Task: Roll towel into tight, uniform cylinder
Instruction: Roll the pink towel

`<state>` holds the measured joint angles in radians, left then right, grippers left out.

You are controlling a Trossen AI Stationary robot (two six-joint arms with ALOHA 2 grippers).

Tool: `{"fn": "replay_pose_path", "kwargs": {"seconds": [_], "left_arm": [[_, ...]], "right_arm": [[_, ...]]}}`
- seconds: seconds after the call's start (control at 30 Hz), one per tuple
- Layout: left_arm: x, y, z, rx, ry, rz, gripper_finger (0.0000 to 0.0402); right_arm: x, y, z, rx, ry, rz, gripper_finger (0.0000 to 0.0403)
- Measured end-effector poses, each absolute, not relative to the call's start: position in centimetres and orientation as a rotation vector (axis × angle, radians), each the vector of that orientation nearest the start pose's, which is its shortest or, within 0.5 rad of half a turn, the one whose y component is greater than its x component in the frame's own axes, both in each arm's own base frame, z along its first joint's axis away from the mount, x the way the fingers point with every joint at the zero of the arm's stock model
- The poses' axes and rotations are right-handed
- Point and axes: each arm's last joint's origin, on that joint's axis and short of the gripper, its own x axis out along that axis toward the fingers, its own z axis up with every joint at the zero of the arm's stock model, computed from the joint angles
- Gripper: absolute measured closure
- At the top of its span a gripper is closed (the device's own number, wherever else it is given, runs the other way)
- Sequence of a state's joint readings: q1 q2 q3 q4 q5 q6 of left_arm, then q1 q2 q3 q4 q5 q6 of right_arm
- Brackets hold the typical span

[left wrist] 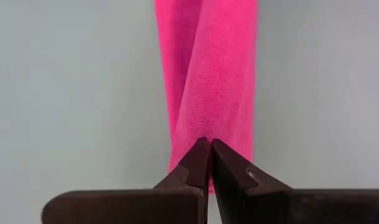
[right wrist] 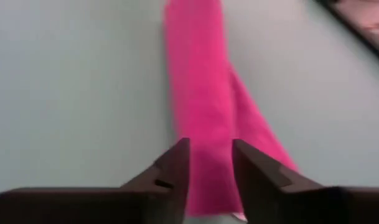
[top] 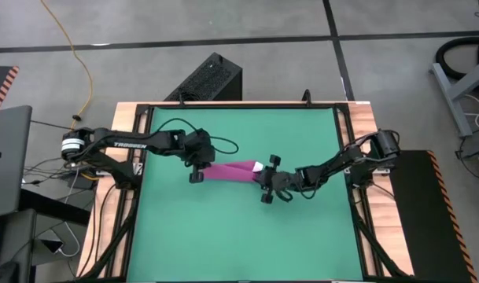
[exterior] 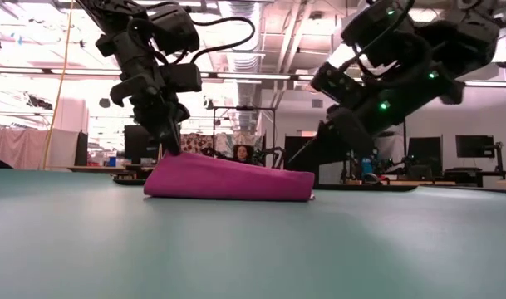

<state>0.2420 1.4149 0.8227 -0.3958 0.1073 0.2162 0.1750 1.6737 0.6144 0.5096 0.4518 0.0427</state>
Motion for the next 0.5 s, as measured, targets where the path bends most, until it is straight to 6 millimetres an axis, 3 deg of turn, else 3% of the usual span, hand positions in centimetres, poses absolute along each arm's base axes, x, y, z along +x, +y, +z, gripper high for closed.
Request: {"fn": "replay_pose_path", "kwargs": {"seconds": [0.23, 0.5], "left_arm": [[26.2, 6.2, 19.5, 0.039, 0.993, 0.027, 0.0401], [26.1, 6.2, 19.5, 0.042, 0.999, 0.027, 0.0402]], "right_arm": [[30.7, 3.0, 13.8, -0.060, 0.571, -0.210, 0.0170], [30.5, 2.7, 13.5, -0.084, 0.648, -0.249, 0.0168]]}}
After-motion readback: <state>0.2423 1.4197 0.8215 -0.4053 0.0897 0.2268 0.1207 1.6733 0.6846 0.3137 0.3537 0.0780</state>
